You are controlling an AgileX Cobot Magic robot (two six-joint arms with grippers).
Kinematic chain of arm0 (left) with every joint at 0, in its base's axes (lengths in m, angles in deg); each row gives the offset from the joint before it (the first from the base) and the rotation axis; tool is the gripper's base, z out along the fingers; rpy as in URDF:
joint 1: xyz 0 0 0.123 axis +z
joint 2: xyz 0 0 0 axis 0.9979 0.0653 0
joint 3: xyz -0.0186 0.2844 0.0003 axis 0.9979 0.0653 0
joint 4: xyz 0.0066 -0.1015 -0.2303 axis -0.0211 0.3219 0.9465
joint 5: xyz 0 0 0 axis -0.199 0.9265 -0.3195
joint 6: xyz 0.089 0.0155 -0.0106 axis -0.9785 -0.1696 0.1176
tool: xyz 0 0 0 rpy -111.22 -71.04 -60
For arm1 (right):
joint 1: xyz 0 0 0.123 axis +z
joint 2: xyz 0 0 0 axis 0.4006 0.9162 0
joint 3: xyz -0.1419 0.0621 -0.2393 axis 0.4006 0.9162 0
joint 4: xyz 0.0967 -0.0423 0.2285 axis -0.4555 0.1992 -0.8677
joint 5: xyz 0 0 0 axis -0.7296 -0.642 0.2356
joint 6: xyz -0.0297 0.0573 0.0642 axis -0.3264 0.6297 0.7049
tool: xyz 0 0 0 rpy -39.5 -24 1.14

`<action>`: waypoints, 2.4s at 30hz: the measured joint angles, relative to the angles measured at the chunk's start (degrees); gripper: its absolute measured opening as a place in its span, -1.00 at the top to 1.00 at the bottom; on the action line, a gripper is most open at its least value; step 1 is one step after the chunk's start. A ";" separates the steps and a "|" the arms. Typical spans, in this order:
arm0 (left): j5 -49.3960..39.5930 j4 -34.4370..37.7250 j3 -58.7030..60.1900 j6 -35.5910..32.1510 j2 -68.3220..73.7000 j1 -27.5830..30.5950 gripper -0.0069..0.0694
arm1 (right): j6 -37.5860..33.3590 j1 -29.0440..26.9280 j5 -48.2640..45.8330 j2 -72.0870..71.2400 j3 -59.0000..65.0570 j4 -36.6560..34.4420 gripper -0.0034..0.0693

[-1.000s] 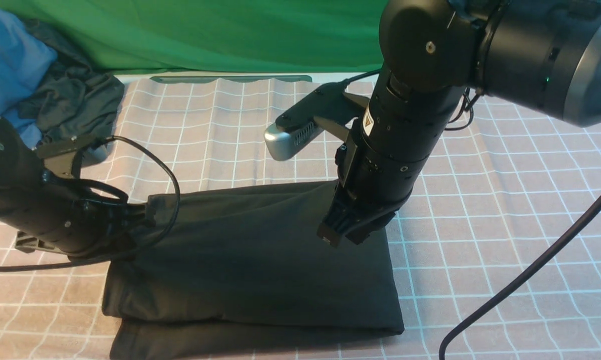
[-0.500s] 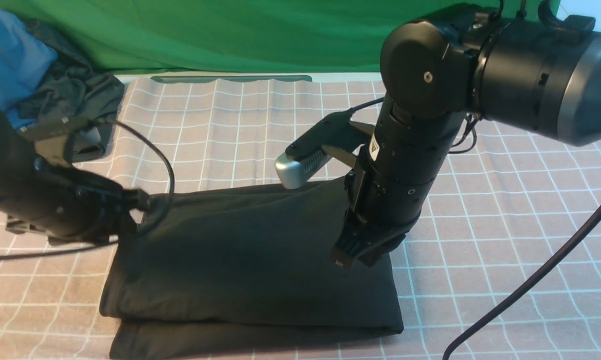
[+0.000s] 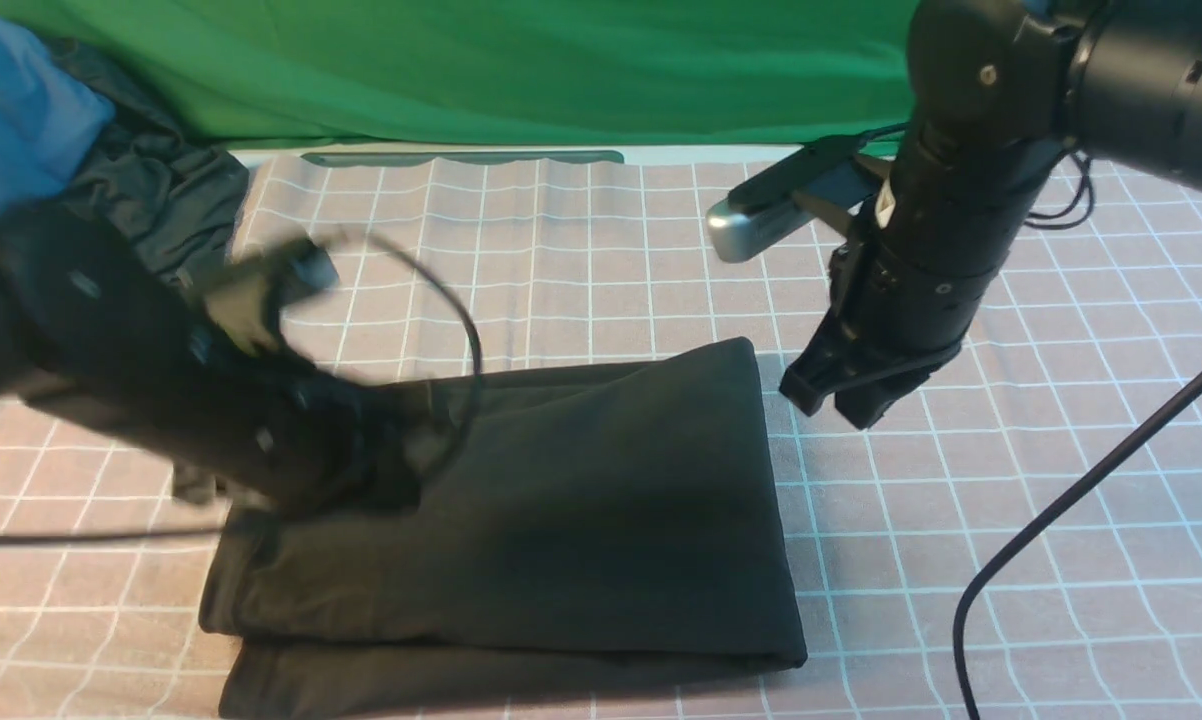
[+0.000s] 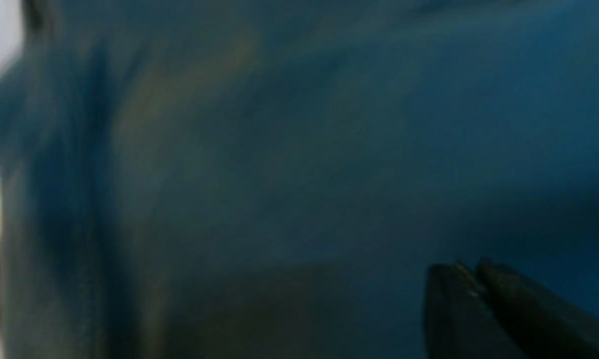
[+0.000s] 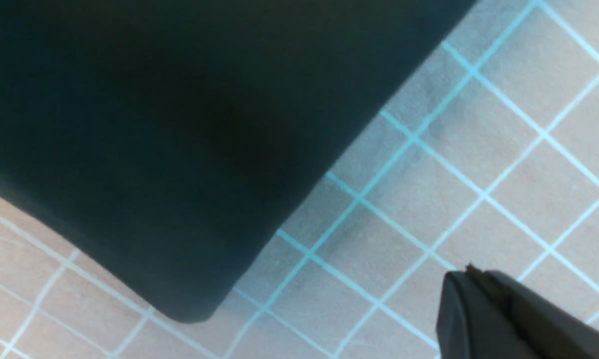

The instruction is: Fold a long-sleeved shirt over a pink coffee tablecloth.

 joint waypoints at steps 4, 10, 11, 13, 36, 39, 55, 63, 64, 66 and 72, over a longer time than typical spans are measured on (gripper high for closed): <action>1.00 -6.61 2.91 4.51 4.08 -0.20 0.78 | 0.00 -0.21 -0.66 0.00 0.00 -0.21 0.80; 2.38 -10.06 3.18 5.32 6.21 -0.32 0.79 | 0.00 -0.21 -0.40 -0.11 0.00 -0.83 0.79; 1.74 -11.74 2.71 5.57 5.70 -0.32 0.78 | 0.00 -0.21 -0.65 -0.20 0.00 -0.76 0.79; 0.11 -13.62 1.62 5.95 4.14 -0.32 0.78 | 0.00 -0.21 -0.77 -0.48 0.00 -0.30 0.79; -9.33 -5.98 5.31 8.14 -48.52 -0.32 0.78 | 5.30 -0.57 1.72 -22.08 0.00 1.11 0.63; -9.59 -5.98 8.82 8.62 -53.36 -0.32 0.78 | 6.30 -0.57 3.45 -19.46 0.00 1.11 0.42; -10.64 -5.98 17.08 10.24 -59.44 -0.32 0.78 | 12.76 -0.57 11.94 5.59 0.00 0.61 -0.79; -8.89 -5.98 17.08 10.24 -59.44 -0.32 0.78 | 10.16 -0.57 15.84 11.20 0.00 -8.26 -0.77; -8.66 -5.98 17.08 10.24 -59.44 -0.32 0.78 | 9.95 -0.57 16.28 11.46 0.00 -8.84 -0.77; -8.30 -5.98 17.08 10.24 -59.44 -0.32 0.78 | 9.94 -0.57 16.84 12.21 0.00 -9.41 -0.75; -8.20 -5.98 17.08 10.24 -59.44 -0.32 0.78 | 9.69 -0.57 17.90 14.73 0.00 -10.67 -0.55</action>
